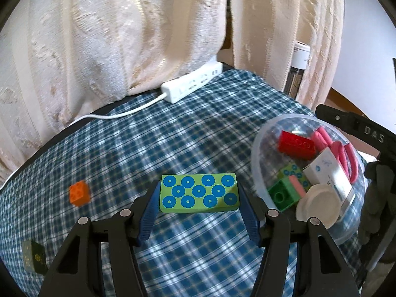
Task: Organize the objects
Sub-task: 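Drop the red brick into the bowl with the right tool while the left tool releases the dotted block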
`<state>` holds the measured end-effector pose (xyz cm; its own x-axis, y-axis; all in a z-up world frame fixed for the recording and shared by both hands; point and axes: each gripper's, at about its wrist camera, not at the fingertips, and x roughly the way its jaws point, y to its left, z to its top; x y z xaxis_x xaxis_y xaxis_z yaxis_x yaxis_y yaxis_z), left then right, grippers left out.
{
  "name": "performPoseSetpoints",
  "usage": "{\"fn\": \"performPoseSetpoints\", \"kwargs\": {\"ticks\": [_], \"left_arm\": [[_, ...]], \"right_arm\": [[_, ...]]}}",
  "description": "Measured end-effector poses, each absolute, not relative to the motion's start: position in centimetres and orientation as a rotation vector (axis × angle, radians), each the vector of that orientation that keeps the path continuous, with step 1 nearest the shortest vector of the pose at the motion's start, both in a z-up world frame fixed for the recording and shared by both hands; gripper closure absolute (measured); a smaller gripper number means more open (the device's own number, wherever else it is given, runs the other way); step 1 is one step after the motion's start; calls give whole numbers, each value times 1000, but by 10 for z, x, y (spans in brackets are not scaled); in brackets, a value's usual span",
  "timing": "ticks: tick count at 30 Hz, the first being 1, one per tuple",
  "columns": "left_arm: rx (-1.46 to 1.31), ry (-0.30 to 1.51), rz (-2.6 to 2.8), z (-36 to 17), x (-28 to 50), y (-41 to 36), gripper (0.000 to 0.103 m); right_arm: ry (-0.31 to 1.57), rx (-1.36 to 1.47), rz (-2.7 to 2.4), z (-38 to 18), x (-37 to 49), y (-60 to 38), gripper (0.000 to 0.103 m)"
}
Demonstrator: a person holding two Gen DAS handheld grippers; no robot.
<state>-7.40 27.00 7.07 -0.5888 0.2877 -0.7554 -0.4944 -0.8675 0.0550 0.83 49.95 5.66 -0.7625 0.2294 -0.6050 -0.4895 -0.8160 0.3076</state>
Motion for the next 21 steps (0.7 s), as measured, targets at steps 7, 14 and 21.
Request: {"fn": "performPoseSetpoints", "kwargs": {"ticks": [7, 14, 21], "left_arm": [[-1080, 373, 2379, 70, -78, 306, 42], [-1042, 332, 2301, 74, -87, 340, 40], [-1049, 246, 2239, 75, -93, 343, 30]], "right_arm": [[674, -748, 2535, 56, 30, 506, 24], [701, -717, 2523, 55, 45, 513, 24], [723, -722, 2512, 50, 47, 515, 24]]}}
